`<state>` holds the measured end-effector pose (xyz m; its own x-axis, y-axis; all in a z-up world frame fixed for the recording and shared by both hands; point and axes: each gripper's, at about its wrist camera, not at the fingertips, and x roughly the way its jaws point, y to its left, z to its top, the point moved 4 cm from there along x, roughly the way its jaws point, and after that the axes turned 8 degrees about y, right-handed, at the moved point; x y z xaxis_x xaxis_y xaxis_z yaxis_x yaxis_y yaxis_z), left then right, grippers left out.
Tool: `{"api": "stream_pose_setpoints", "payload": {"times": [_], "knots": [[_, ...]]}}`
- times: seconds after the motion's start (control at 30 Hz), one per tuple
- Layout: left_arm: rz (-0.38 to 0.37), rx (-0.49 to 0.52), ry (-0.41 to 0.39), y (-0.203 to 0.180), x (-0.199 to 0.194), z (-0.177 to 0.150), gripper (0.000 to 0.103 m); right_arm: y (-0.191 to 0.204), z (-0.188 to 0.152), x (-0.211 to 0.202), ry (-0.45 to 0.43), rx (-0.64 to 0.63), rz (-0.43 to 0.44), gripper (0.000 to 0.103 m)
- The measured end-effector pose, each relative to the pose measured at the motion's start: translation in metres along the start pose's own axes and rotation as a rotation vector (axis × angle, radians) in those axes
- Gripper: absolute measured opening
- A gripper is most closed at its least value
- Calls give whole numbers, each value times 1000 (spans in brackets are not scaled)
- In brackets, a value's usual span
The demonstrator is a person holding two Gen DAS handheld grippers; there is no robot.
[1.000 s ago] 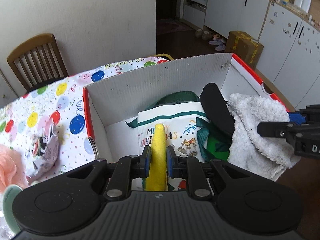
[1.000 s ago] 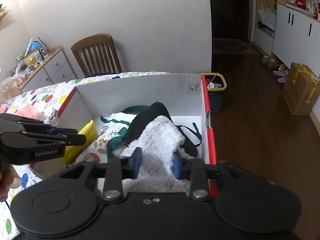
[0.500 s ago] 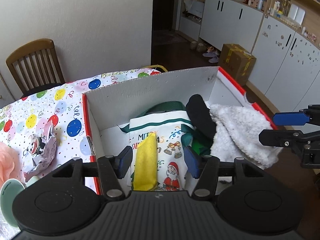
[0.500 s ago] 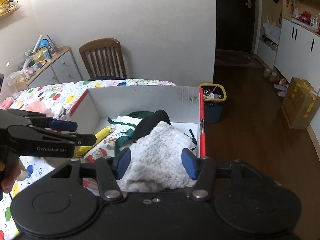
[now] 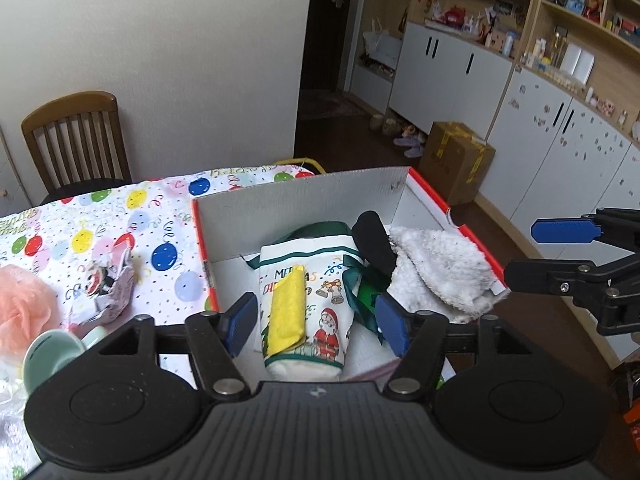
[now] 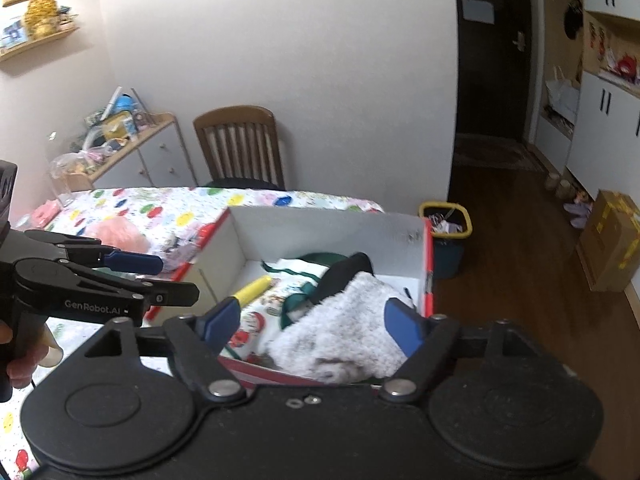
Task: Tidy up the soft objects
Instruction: 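Withdraw both open tools from the box toward the bubble wrap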
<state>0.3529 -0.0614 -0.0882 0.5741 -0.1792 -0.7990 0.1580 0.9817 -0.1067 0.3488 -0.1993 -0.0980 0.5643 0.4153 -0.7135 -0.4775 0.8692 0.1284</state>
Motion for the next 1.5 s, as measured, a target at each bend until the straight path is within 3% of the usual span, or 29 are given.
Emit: {"api": "stream_pose_setpoints", "payload": {"times": [0.17,0.27,0.57,0.83,0.97,1.5], "knots": [[5,-16,-36,11,-27,-14,75,24,1,-14,-36,-38,31,89],[0,-26,-48,20,-41,-23,82,41,1,-19,-51,-51,49,93],[1,-51,-80,52,-76,-52,85,88,1,-25,-79,-64,106,100],[4,-61,-90,96,-102,-75,88,144,-10,-21,-57,-104,144,100],[7,-48,-96,121,-114,-87,102,174,-16,-14,-36,-105,163,100],[32,-54,-84,247,-132,-139,102,292,-38,46,65,-101,203,100]]}}
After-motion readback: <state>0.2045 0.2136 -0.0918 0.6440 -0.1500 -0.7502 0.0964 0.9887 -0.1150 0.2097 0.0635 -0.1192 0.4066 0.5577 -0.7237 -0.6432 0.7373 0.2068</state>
